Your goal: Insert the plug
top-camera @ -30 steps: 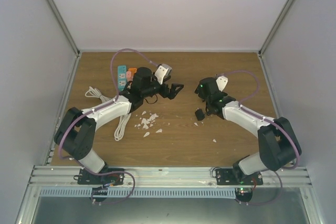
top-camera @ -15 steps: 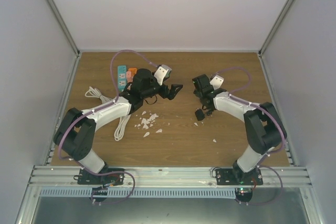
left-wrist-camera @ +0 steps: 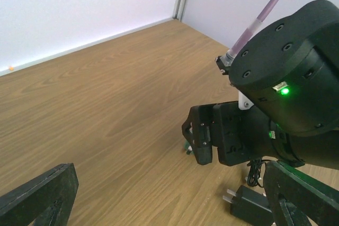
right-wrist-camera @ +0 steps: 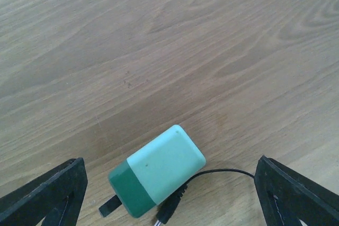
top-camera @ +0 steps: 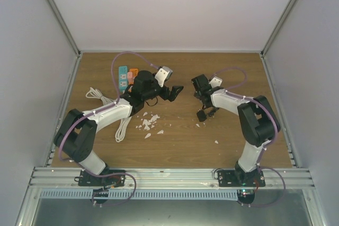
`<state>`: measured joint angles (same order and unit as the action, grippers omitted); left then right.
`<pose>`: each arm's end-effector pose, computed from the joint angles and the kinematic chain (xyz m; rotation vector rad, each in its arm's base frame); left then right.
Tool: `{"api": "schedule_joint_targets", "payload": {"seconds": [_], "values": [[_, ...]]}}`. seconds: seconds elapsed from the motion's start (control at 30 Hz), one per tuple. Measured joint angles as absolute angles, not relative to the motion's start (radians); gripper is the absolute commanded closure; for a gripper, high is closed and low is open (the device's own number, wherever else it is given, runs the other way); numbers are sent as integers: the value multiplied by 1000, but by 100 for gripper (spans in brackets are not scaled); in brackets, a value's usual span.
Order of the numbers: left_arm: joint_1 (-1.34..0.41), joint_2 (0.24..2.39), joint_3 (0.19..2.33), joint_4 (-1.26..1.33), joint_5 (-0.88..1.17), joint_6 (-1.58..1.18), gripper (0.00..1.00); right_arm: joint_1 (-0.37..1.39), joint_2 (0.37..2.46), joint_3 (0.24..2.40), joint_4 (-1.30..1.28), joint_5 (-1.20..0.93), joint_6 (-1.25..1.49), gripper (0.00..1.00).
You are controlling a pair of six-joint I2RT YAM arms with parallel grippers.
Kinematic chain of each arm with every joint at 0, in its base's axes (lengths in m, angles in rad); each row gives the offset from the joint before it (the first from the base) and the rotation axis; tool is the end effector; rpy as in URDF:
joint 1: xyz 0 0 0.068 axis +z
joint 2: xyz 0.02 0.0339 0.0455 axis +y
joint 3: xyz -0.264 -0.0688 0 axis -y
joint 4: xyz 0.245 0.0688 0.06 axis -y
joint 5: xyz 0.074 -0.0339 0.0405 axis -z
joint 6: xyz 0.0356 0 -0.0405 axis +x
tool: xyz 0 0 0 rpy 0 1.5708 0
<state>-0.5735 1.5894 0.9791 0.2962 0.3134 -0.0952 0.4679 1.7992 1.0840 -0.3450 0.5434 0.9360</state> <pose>0.2987 -0.2060 0.2529 0.6712 1.8194 -0.7469 0.3253 0.1437 0.1641 0.7295 2.3041 -0.1065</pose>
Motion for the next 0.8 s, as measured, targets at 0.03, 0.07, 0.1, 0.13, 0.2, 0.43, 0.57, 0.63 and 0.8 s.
{"api": "schedule_joint_targets", "payload": {"seconds": [0.03,0.07,0.1,0.13,0.2,0.43,0.57,0.63,0.8], "values": [[-574,1589,979,296,313,-95,1,468,1805,1087,-345,543,932,12],[-574,1589,979,297,313,-95,1,467,1813,1093,-344,542,928,13],[-574,1589,979,297,313,-94,1,467,1818,1097,-344,541,923,14],[-574,1589,979,297,312,-94,1,467,1822,1100,-344,541,916,14],[-574,1589,979,297,310,-93,1,466,1832,1105,-340,540,901,15],[-574,1589,979,301,307,-93,1,461,1908,1151,-336,540,860,17],[-574,1590,979,303,303,-88,1,458,1933,1159,-338,539,848,19],[-574,1590,979,303,298,-85,1,456,1933,1159,-337,539,846,22],[-574,1603,979,315,287,-75,1,455,1933,1160,-336,534,839,30]]}}
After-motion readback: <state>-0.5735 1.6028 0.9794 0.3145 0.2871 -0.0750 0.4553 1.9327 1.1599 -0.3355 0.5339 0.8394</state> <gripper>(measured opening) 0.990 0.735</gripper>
